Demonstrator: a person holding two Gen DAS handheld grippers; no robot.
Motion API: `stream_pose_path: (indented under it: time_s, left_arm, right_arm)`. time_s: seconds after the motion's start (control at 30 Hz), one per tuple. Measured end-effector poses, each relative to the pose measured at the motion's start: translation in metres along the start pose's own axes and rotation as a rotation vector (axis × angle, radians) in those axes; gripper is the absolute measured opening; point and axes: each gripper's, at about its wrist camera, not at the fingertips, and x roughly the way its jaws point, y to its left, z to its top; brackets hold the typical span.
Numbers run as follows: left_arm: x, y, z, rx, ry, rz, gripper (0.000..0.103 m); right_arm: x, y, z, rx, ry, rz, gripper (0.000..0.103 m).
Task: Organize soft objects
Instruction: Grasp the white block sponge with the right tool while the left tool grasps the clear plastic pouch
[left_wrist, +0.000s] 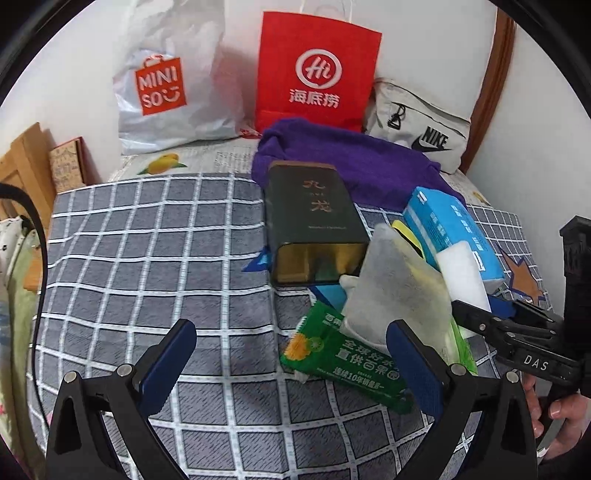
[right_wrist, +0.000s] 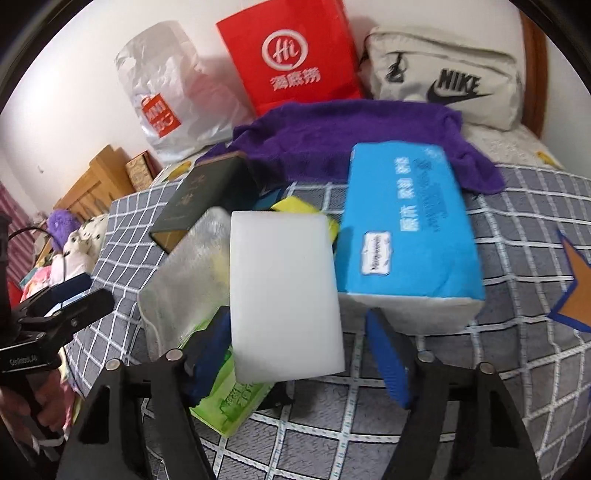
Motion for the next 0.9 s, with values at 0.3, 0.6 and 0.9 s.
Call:
stream_pose_path:
  time_s: [0.3, 0.6, 0.9]
  left_arm:
    - [0.018, -0.021, 0.011, 0.091, 0.016, -0.076, 0.103]
    - [0.046, -0.035, 0.02, 0.11, 0.08, -0.184, 0.072]
    - [0.045, -0.034, 0.023, 0.122, 0.098, -0.236, 0.014]
  right_arm:
    - [-0.015, 0.009, -0.002, -0.059, -0.011, -0.023, 0.051]
    - [-0.047, 0.001, 0.004, -0.075, -0.067, -0.076, 0.051]
    - [-0.067, -0.023, 0.016, -0.029, -0.107, -0.118, 0.051]
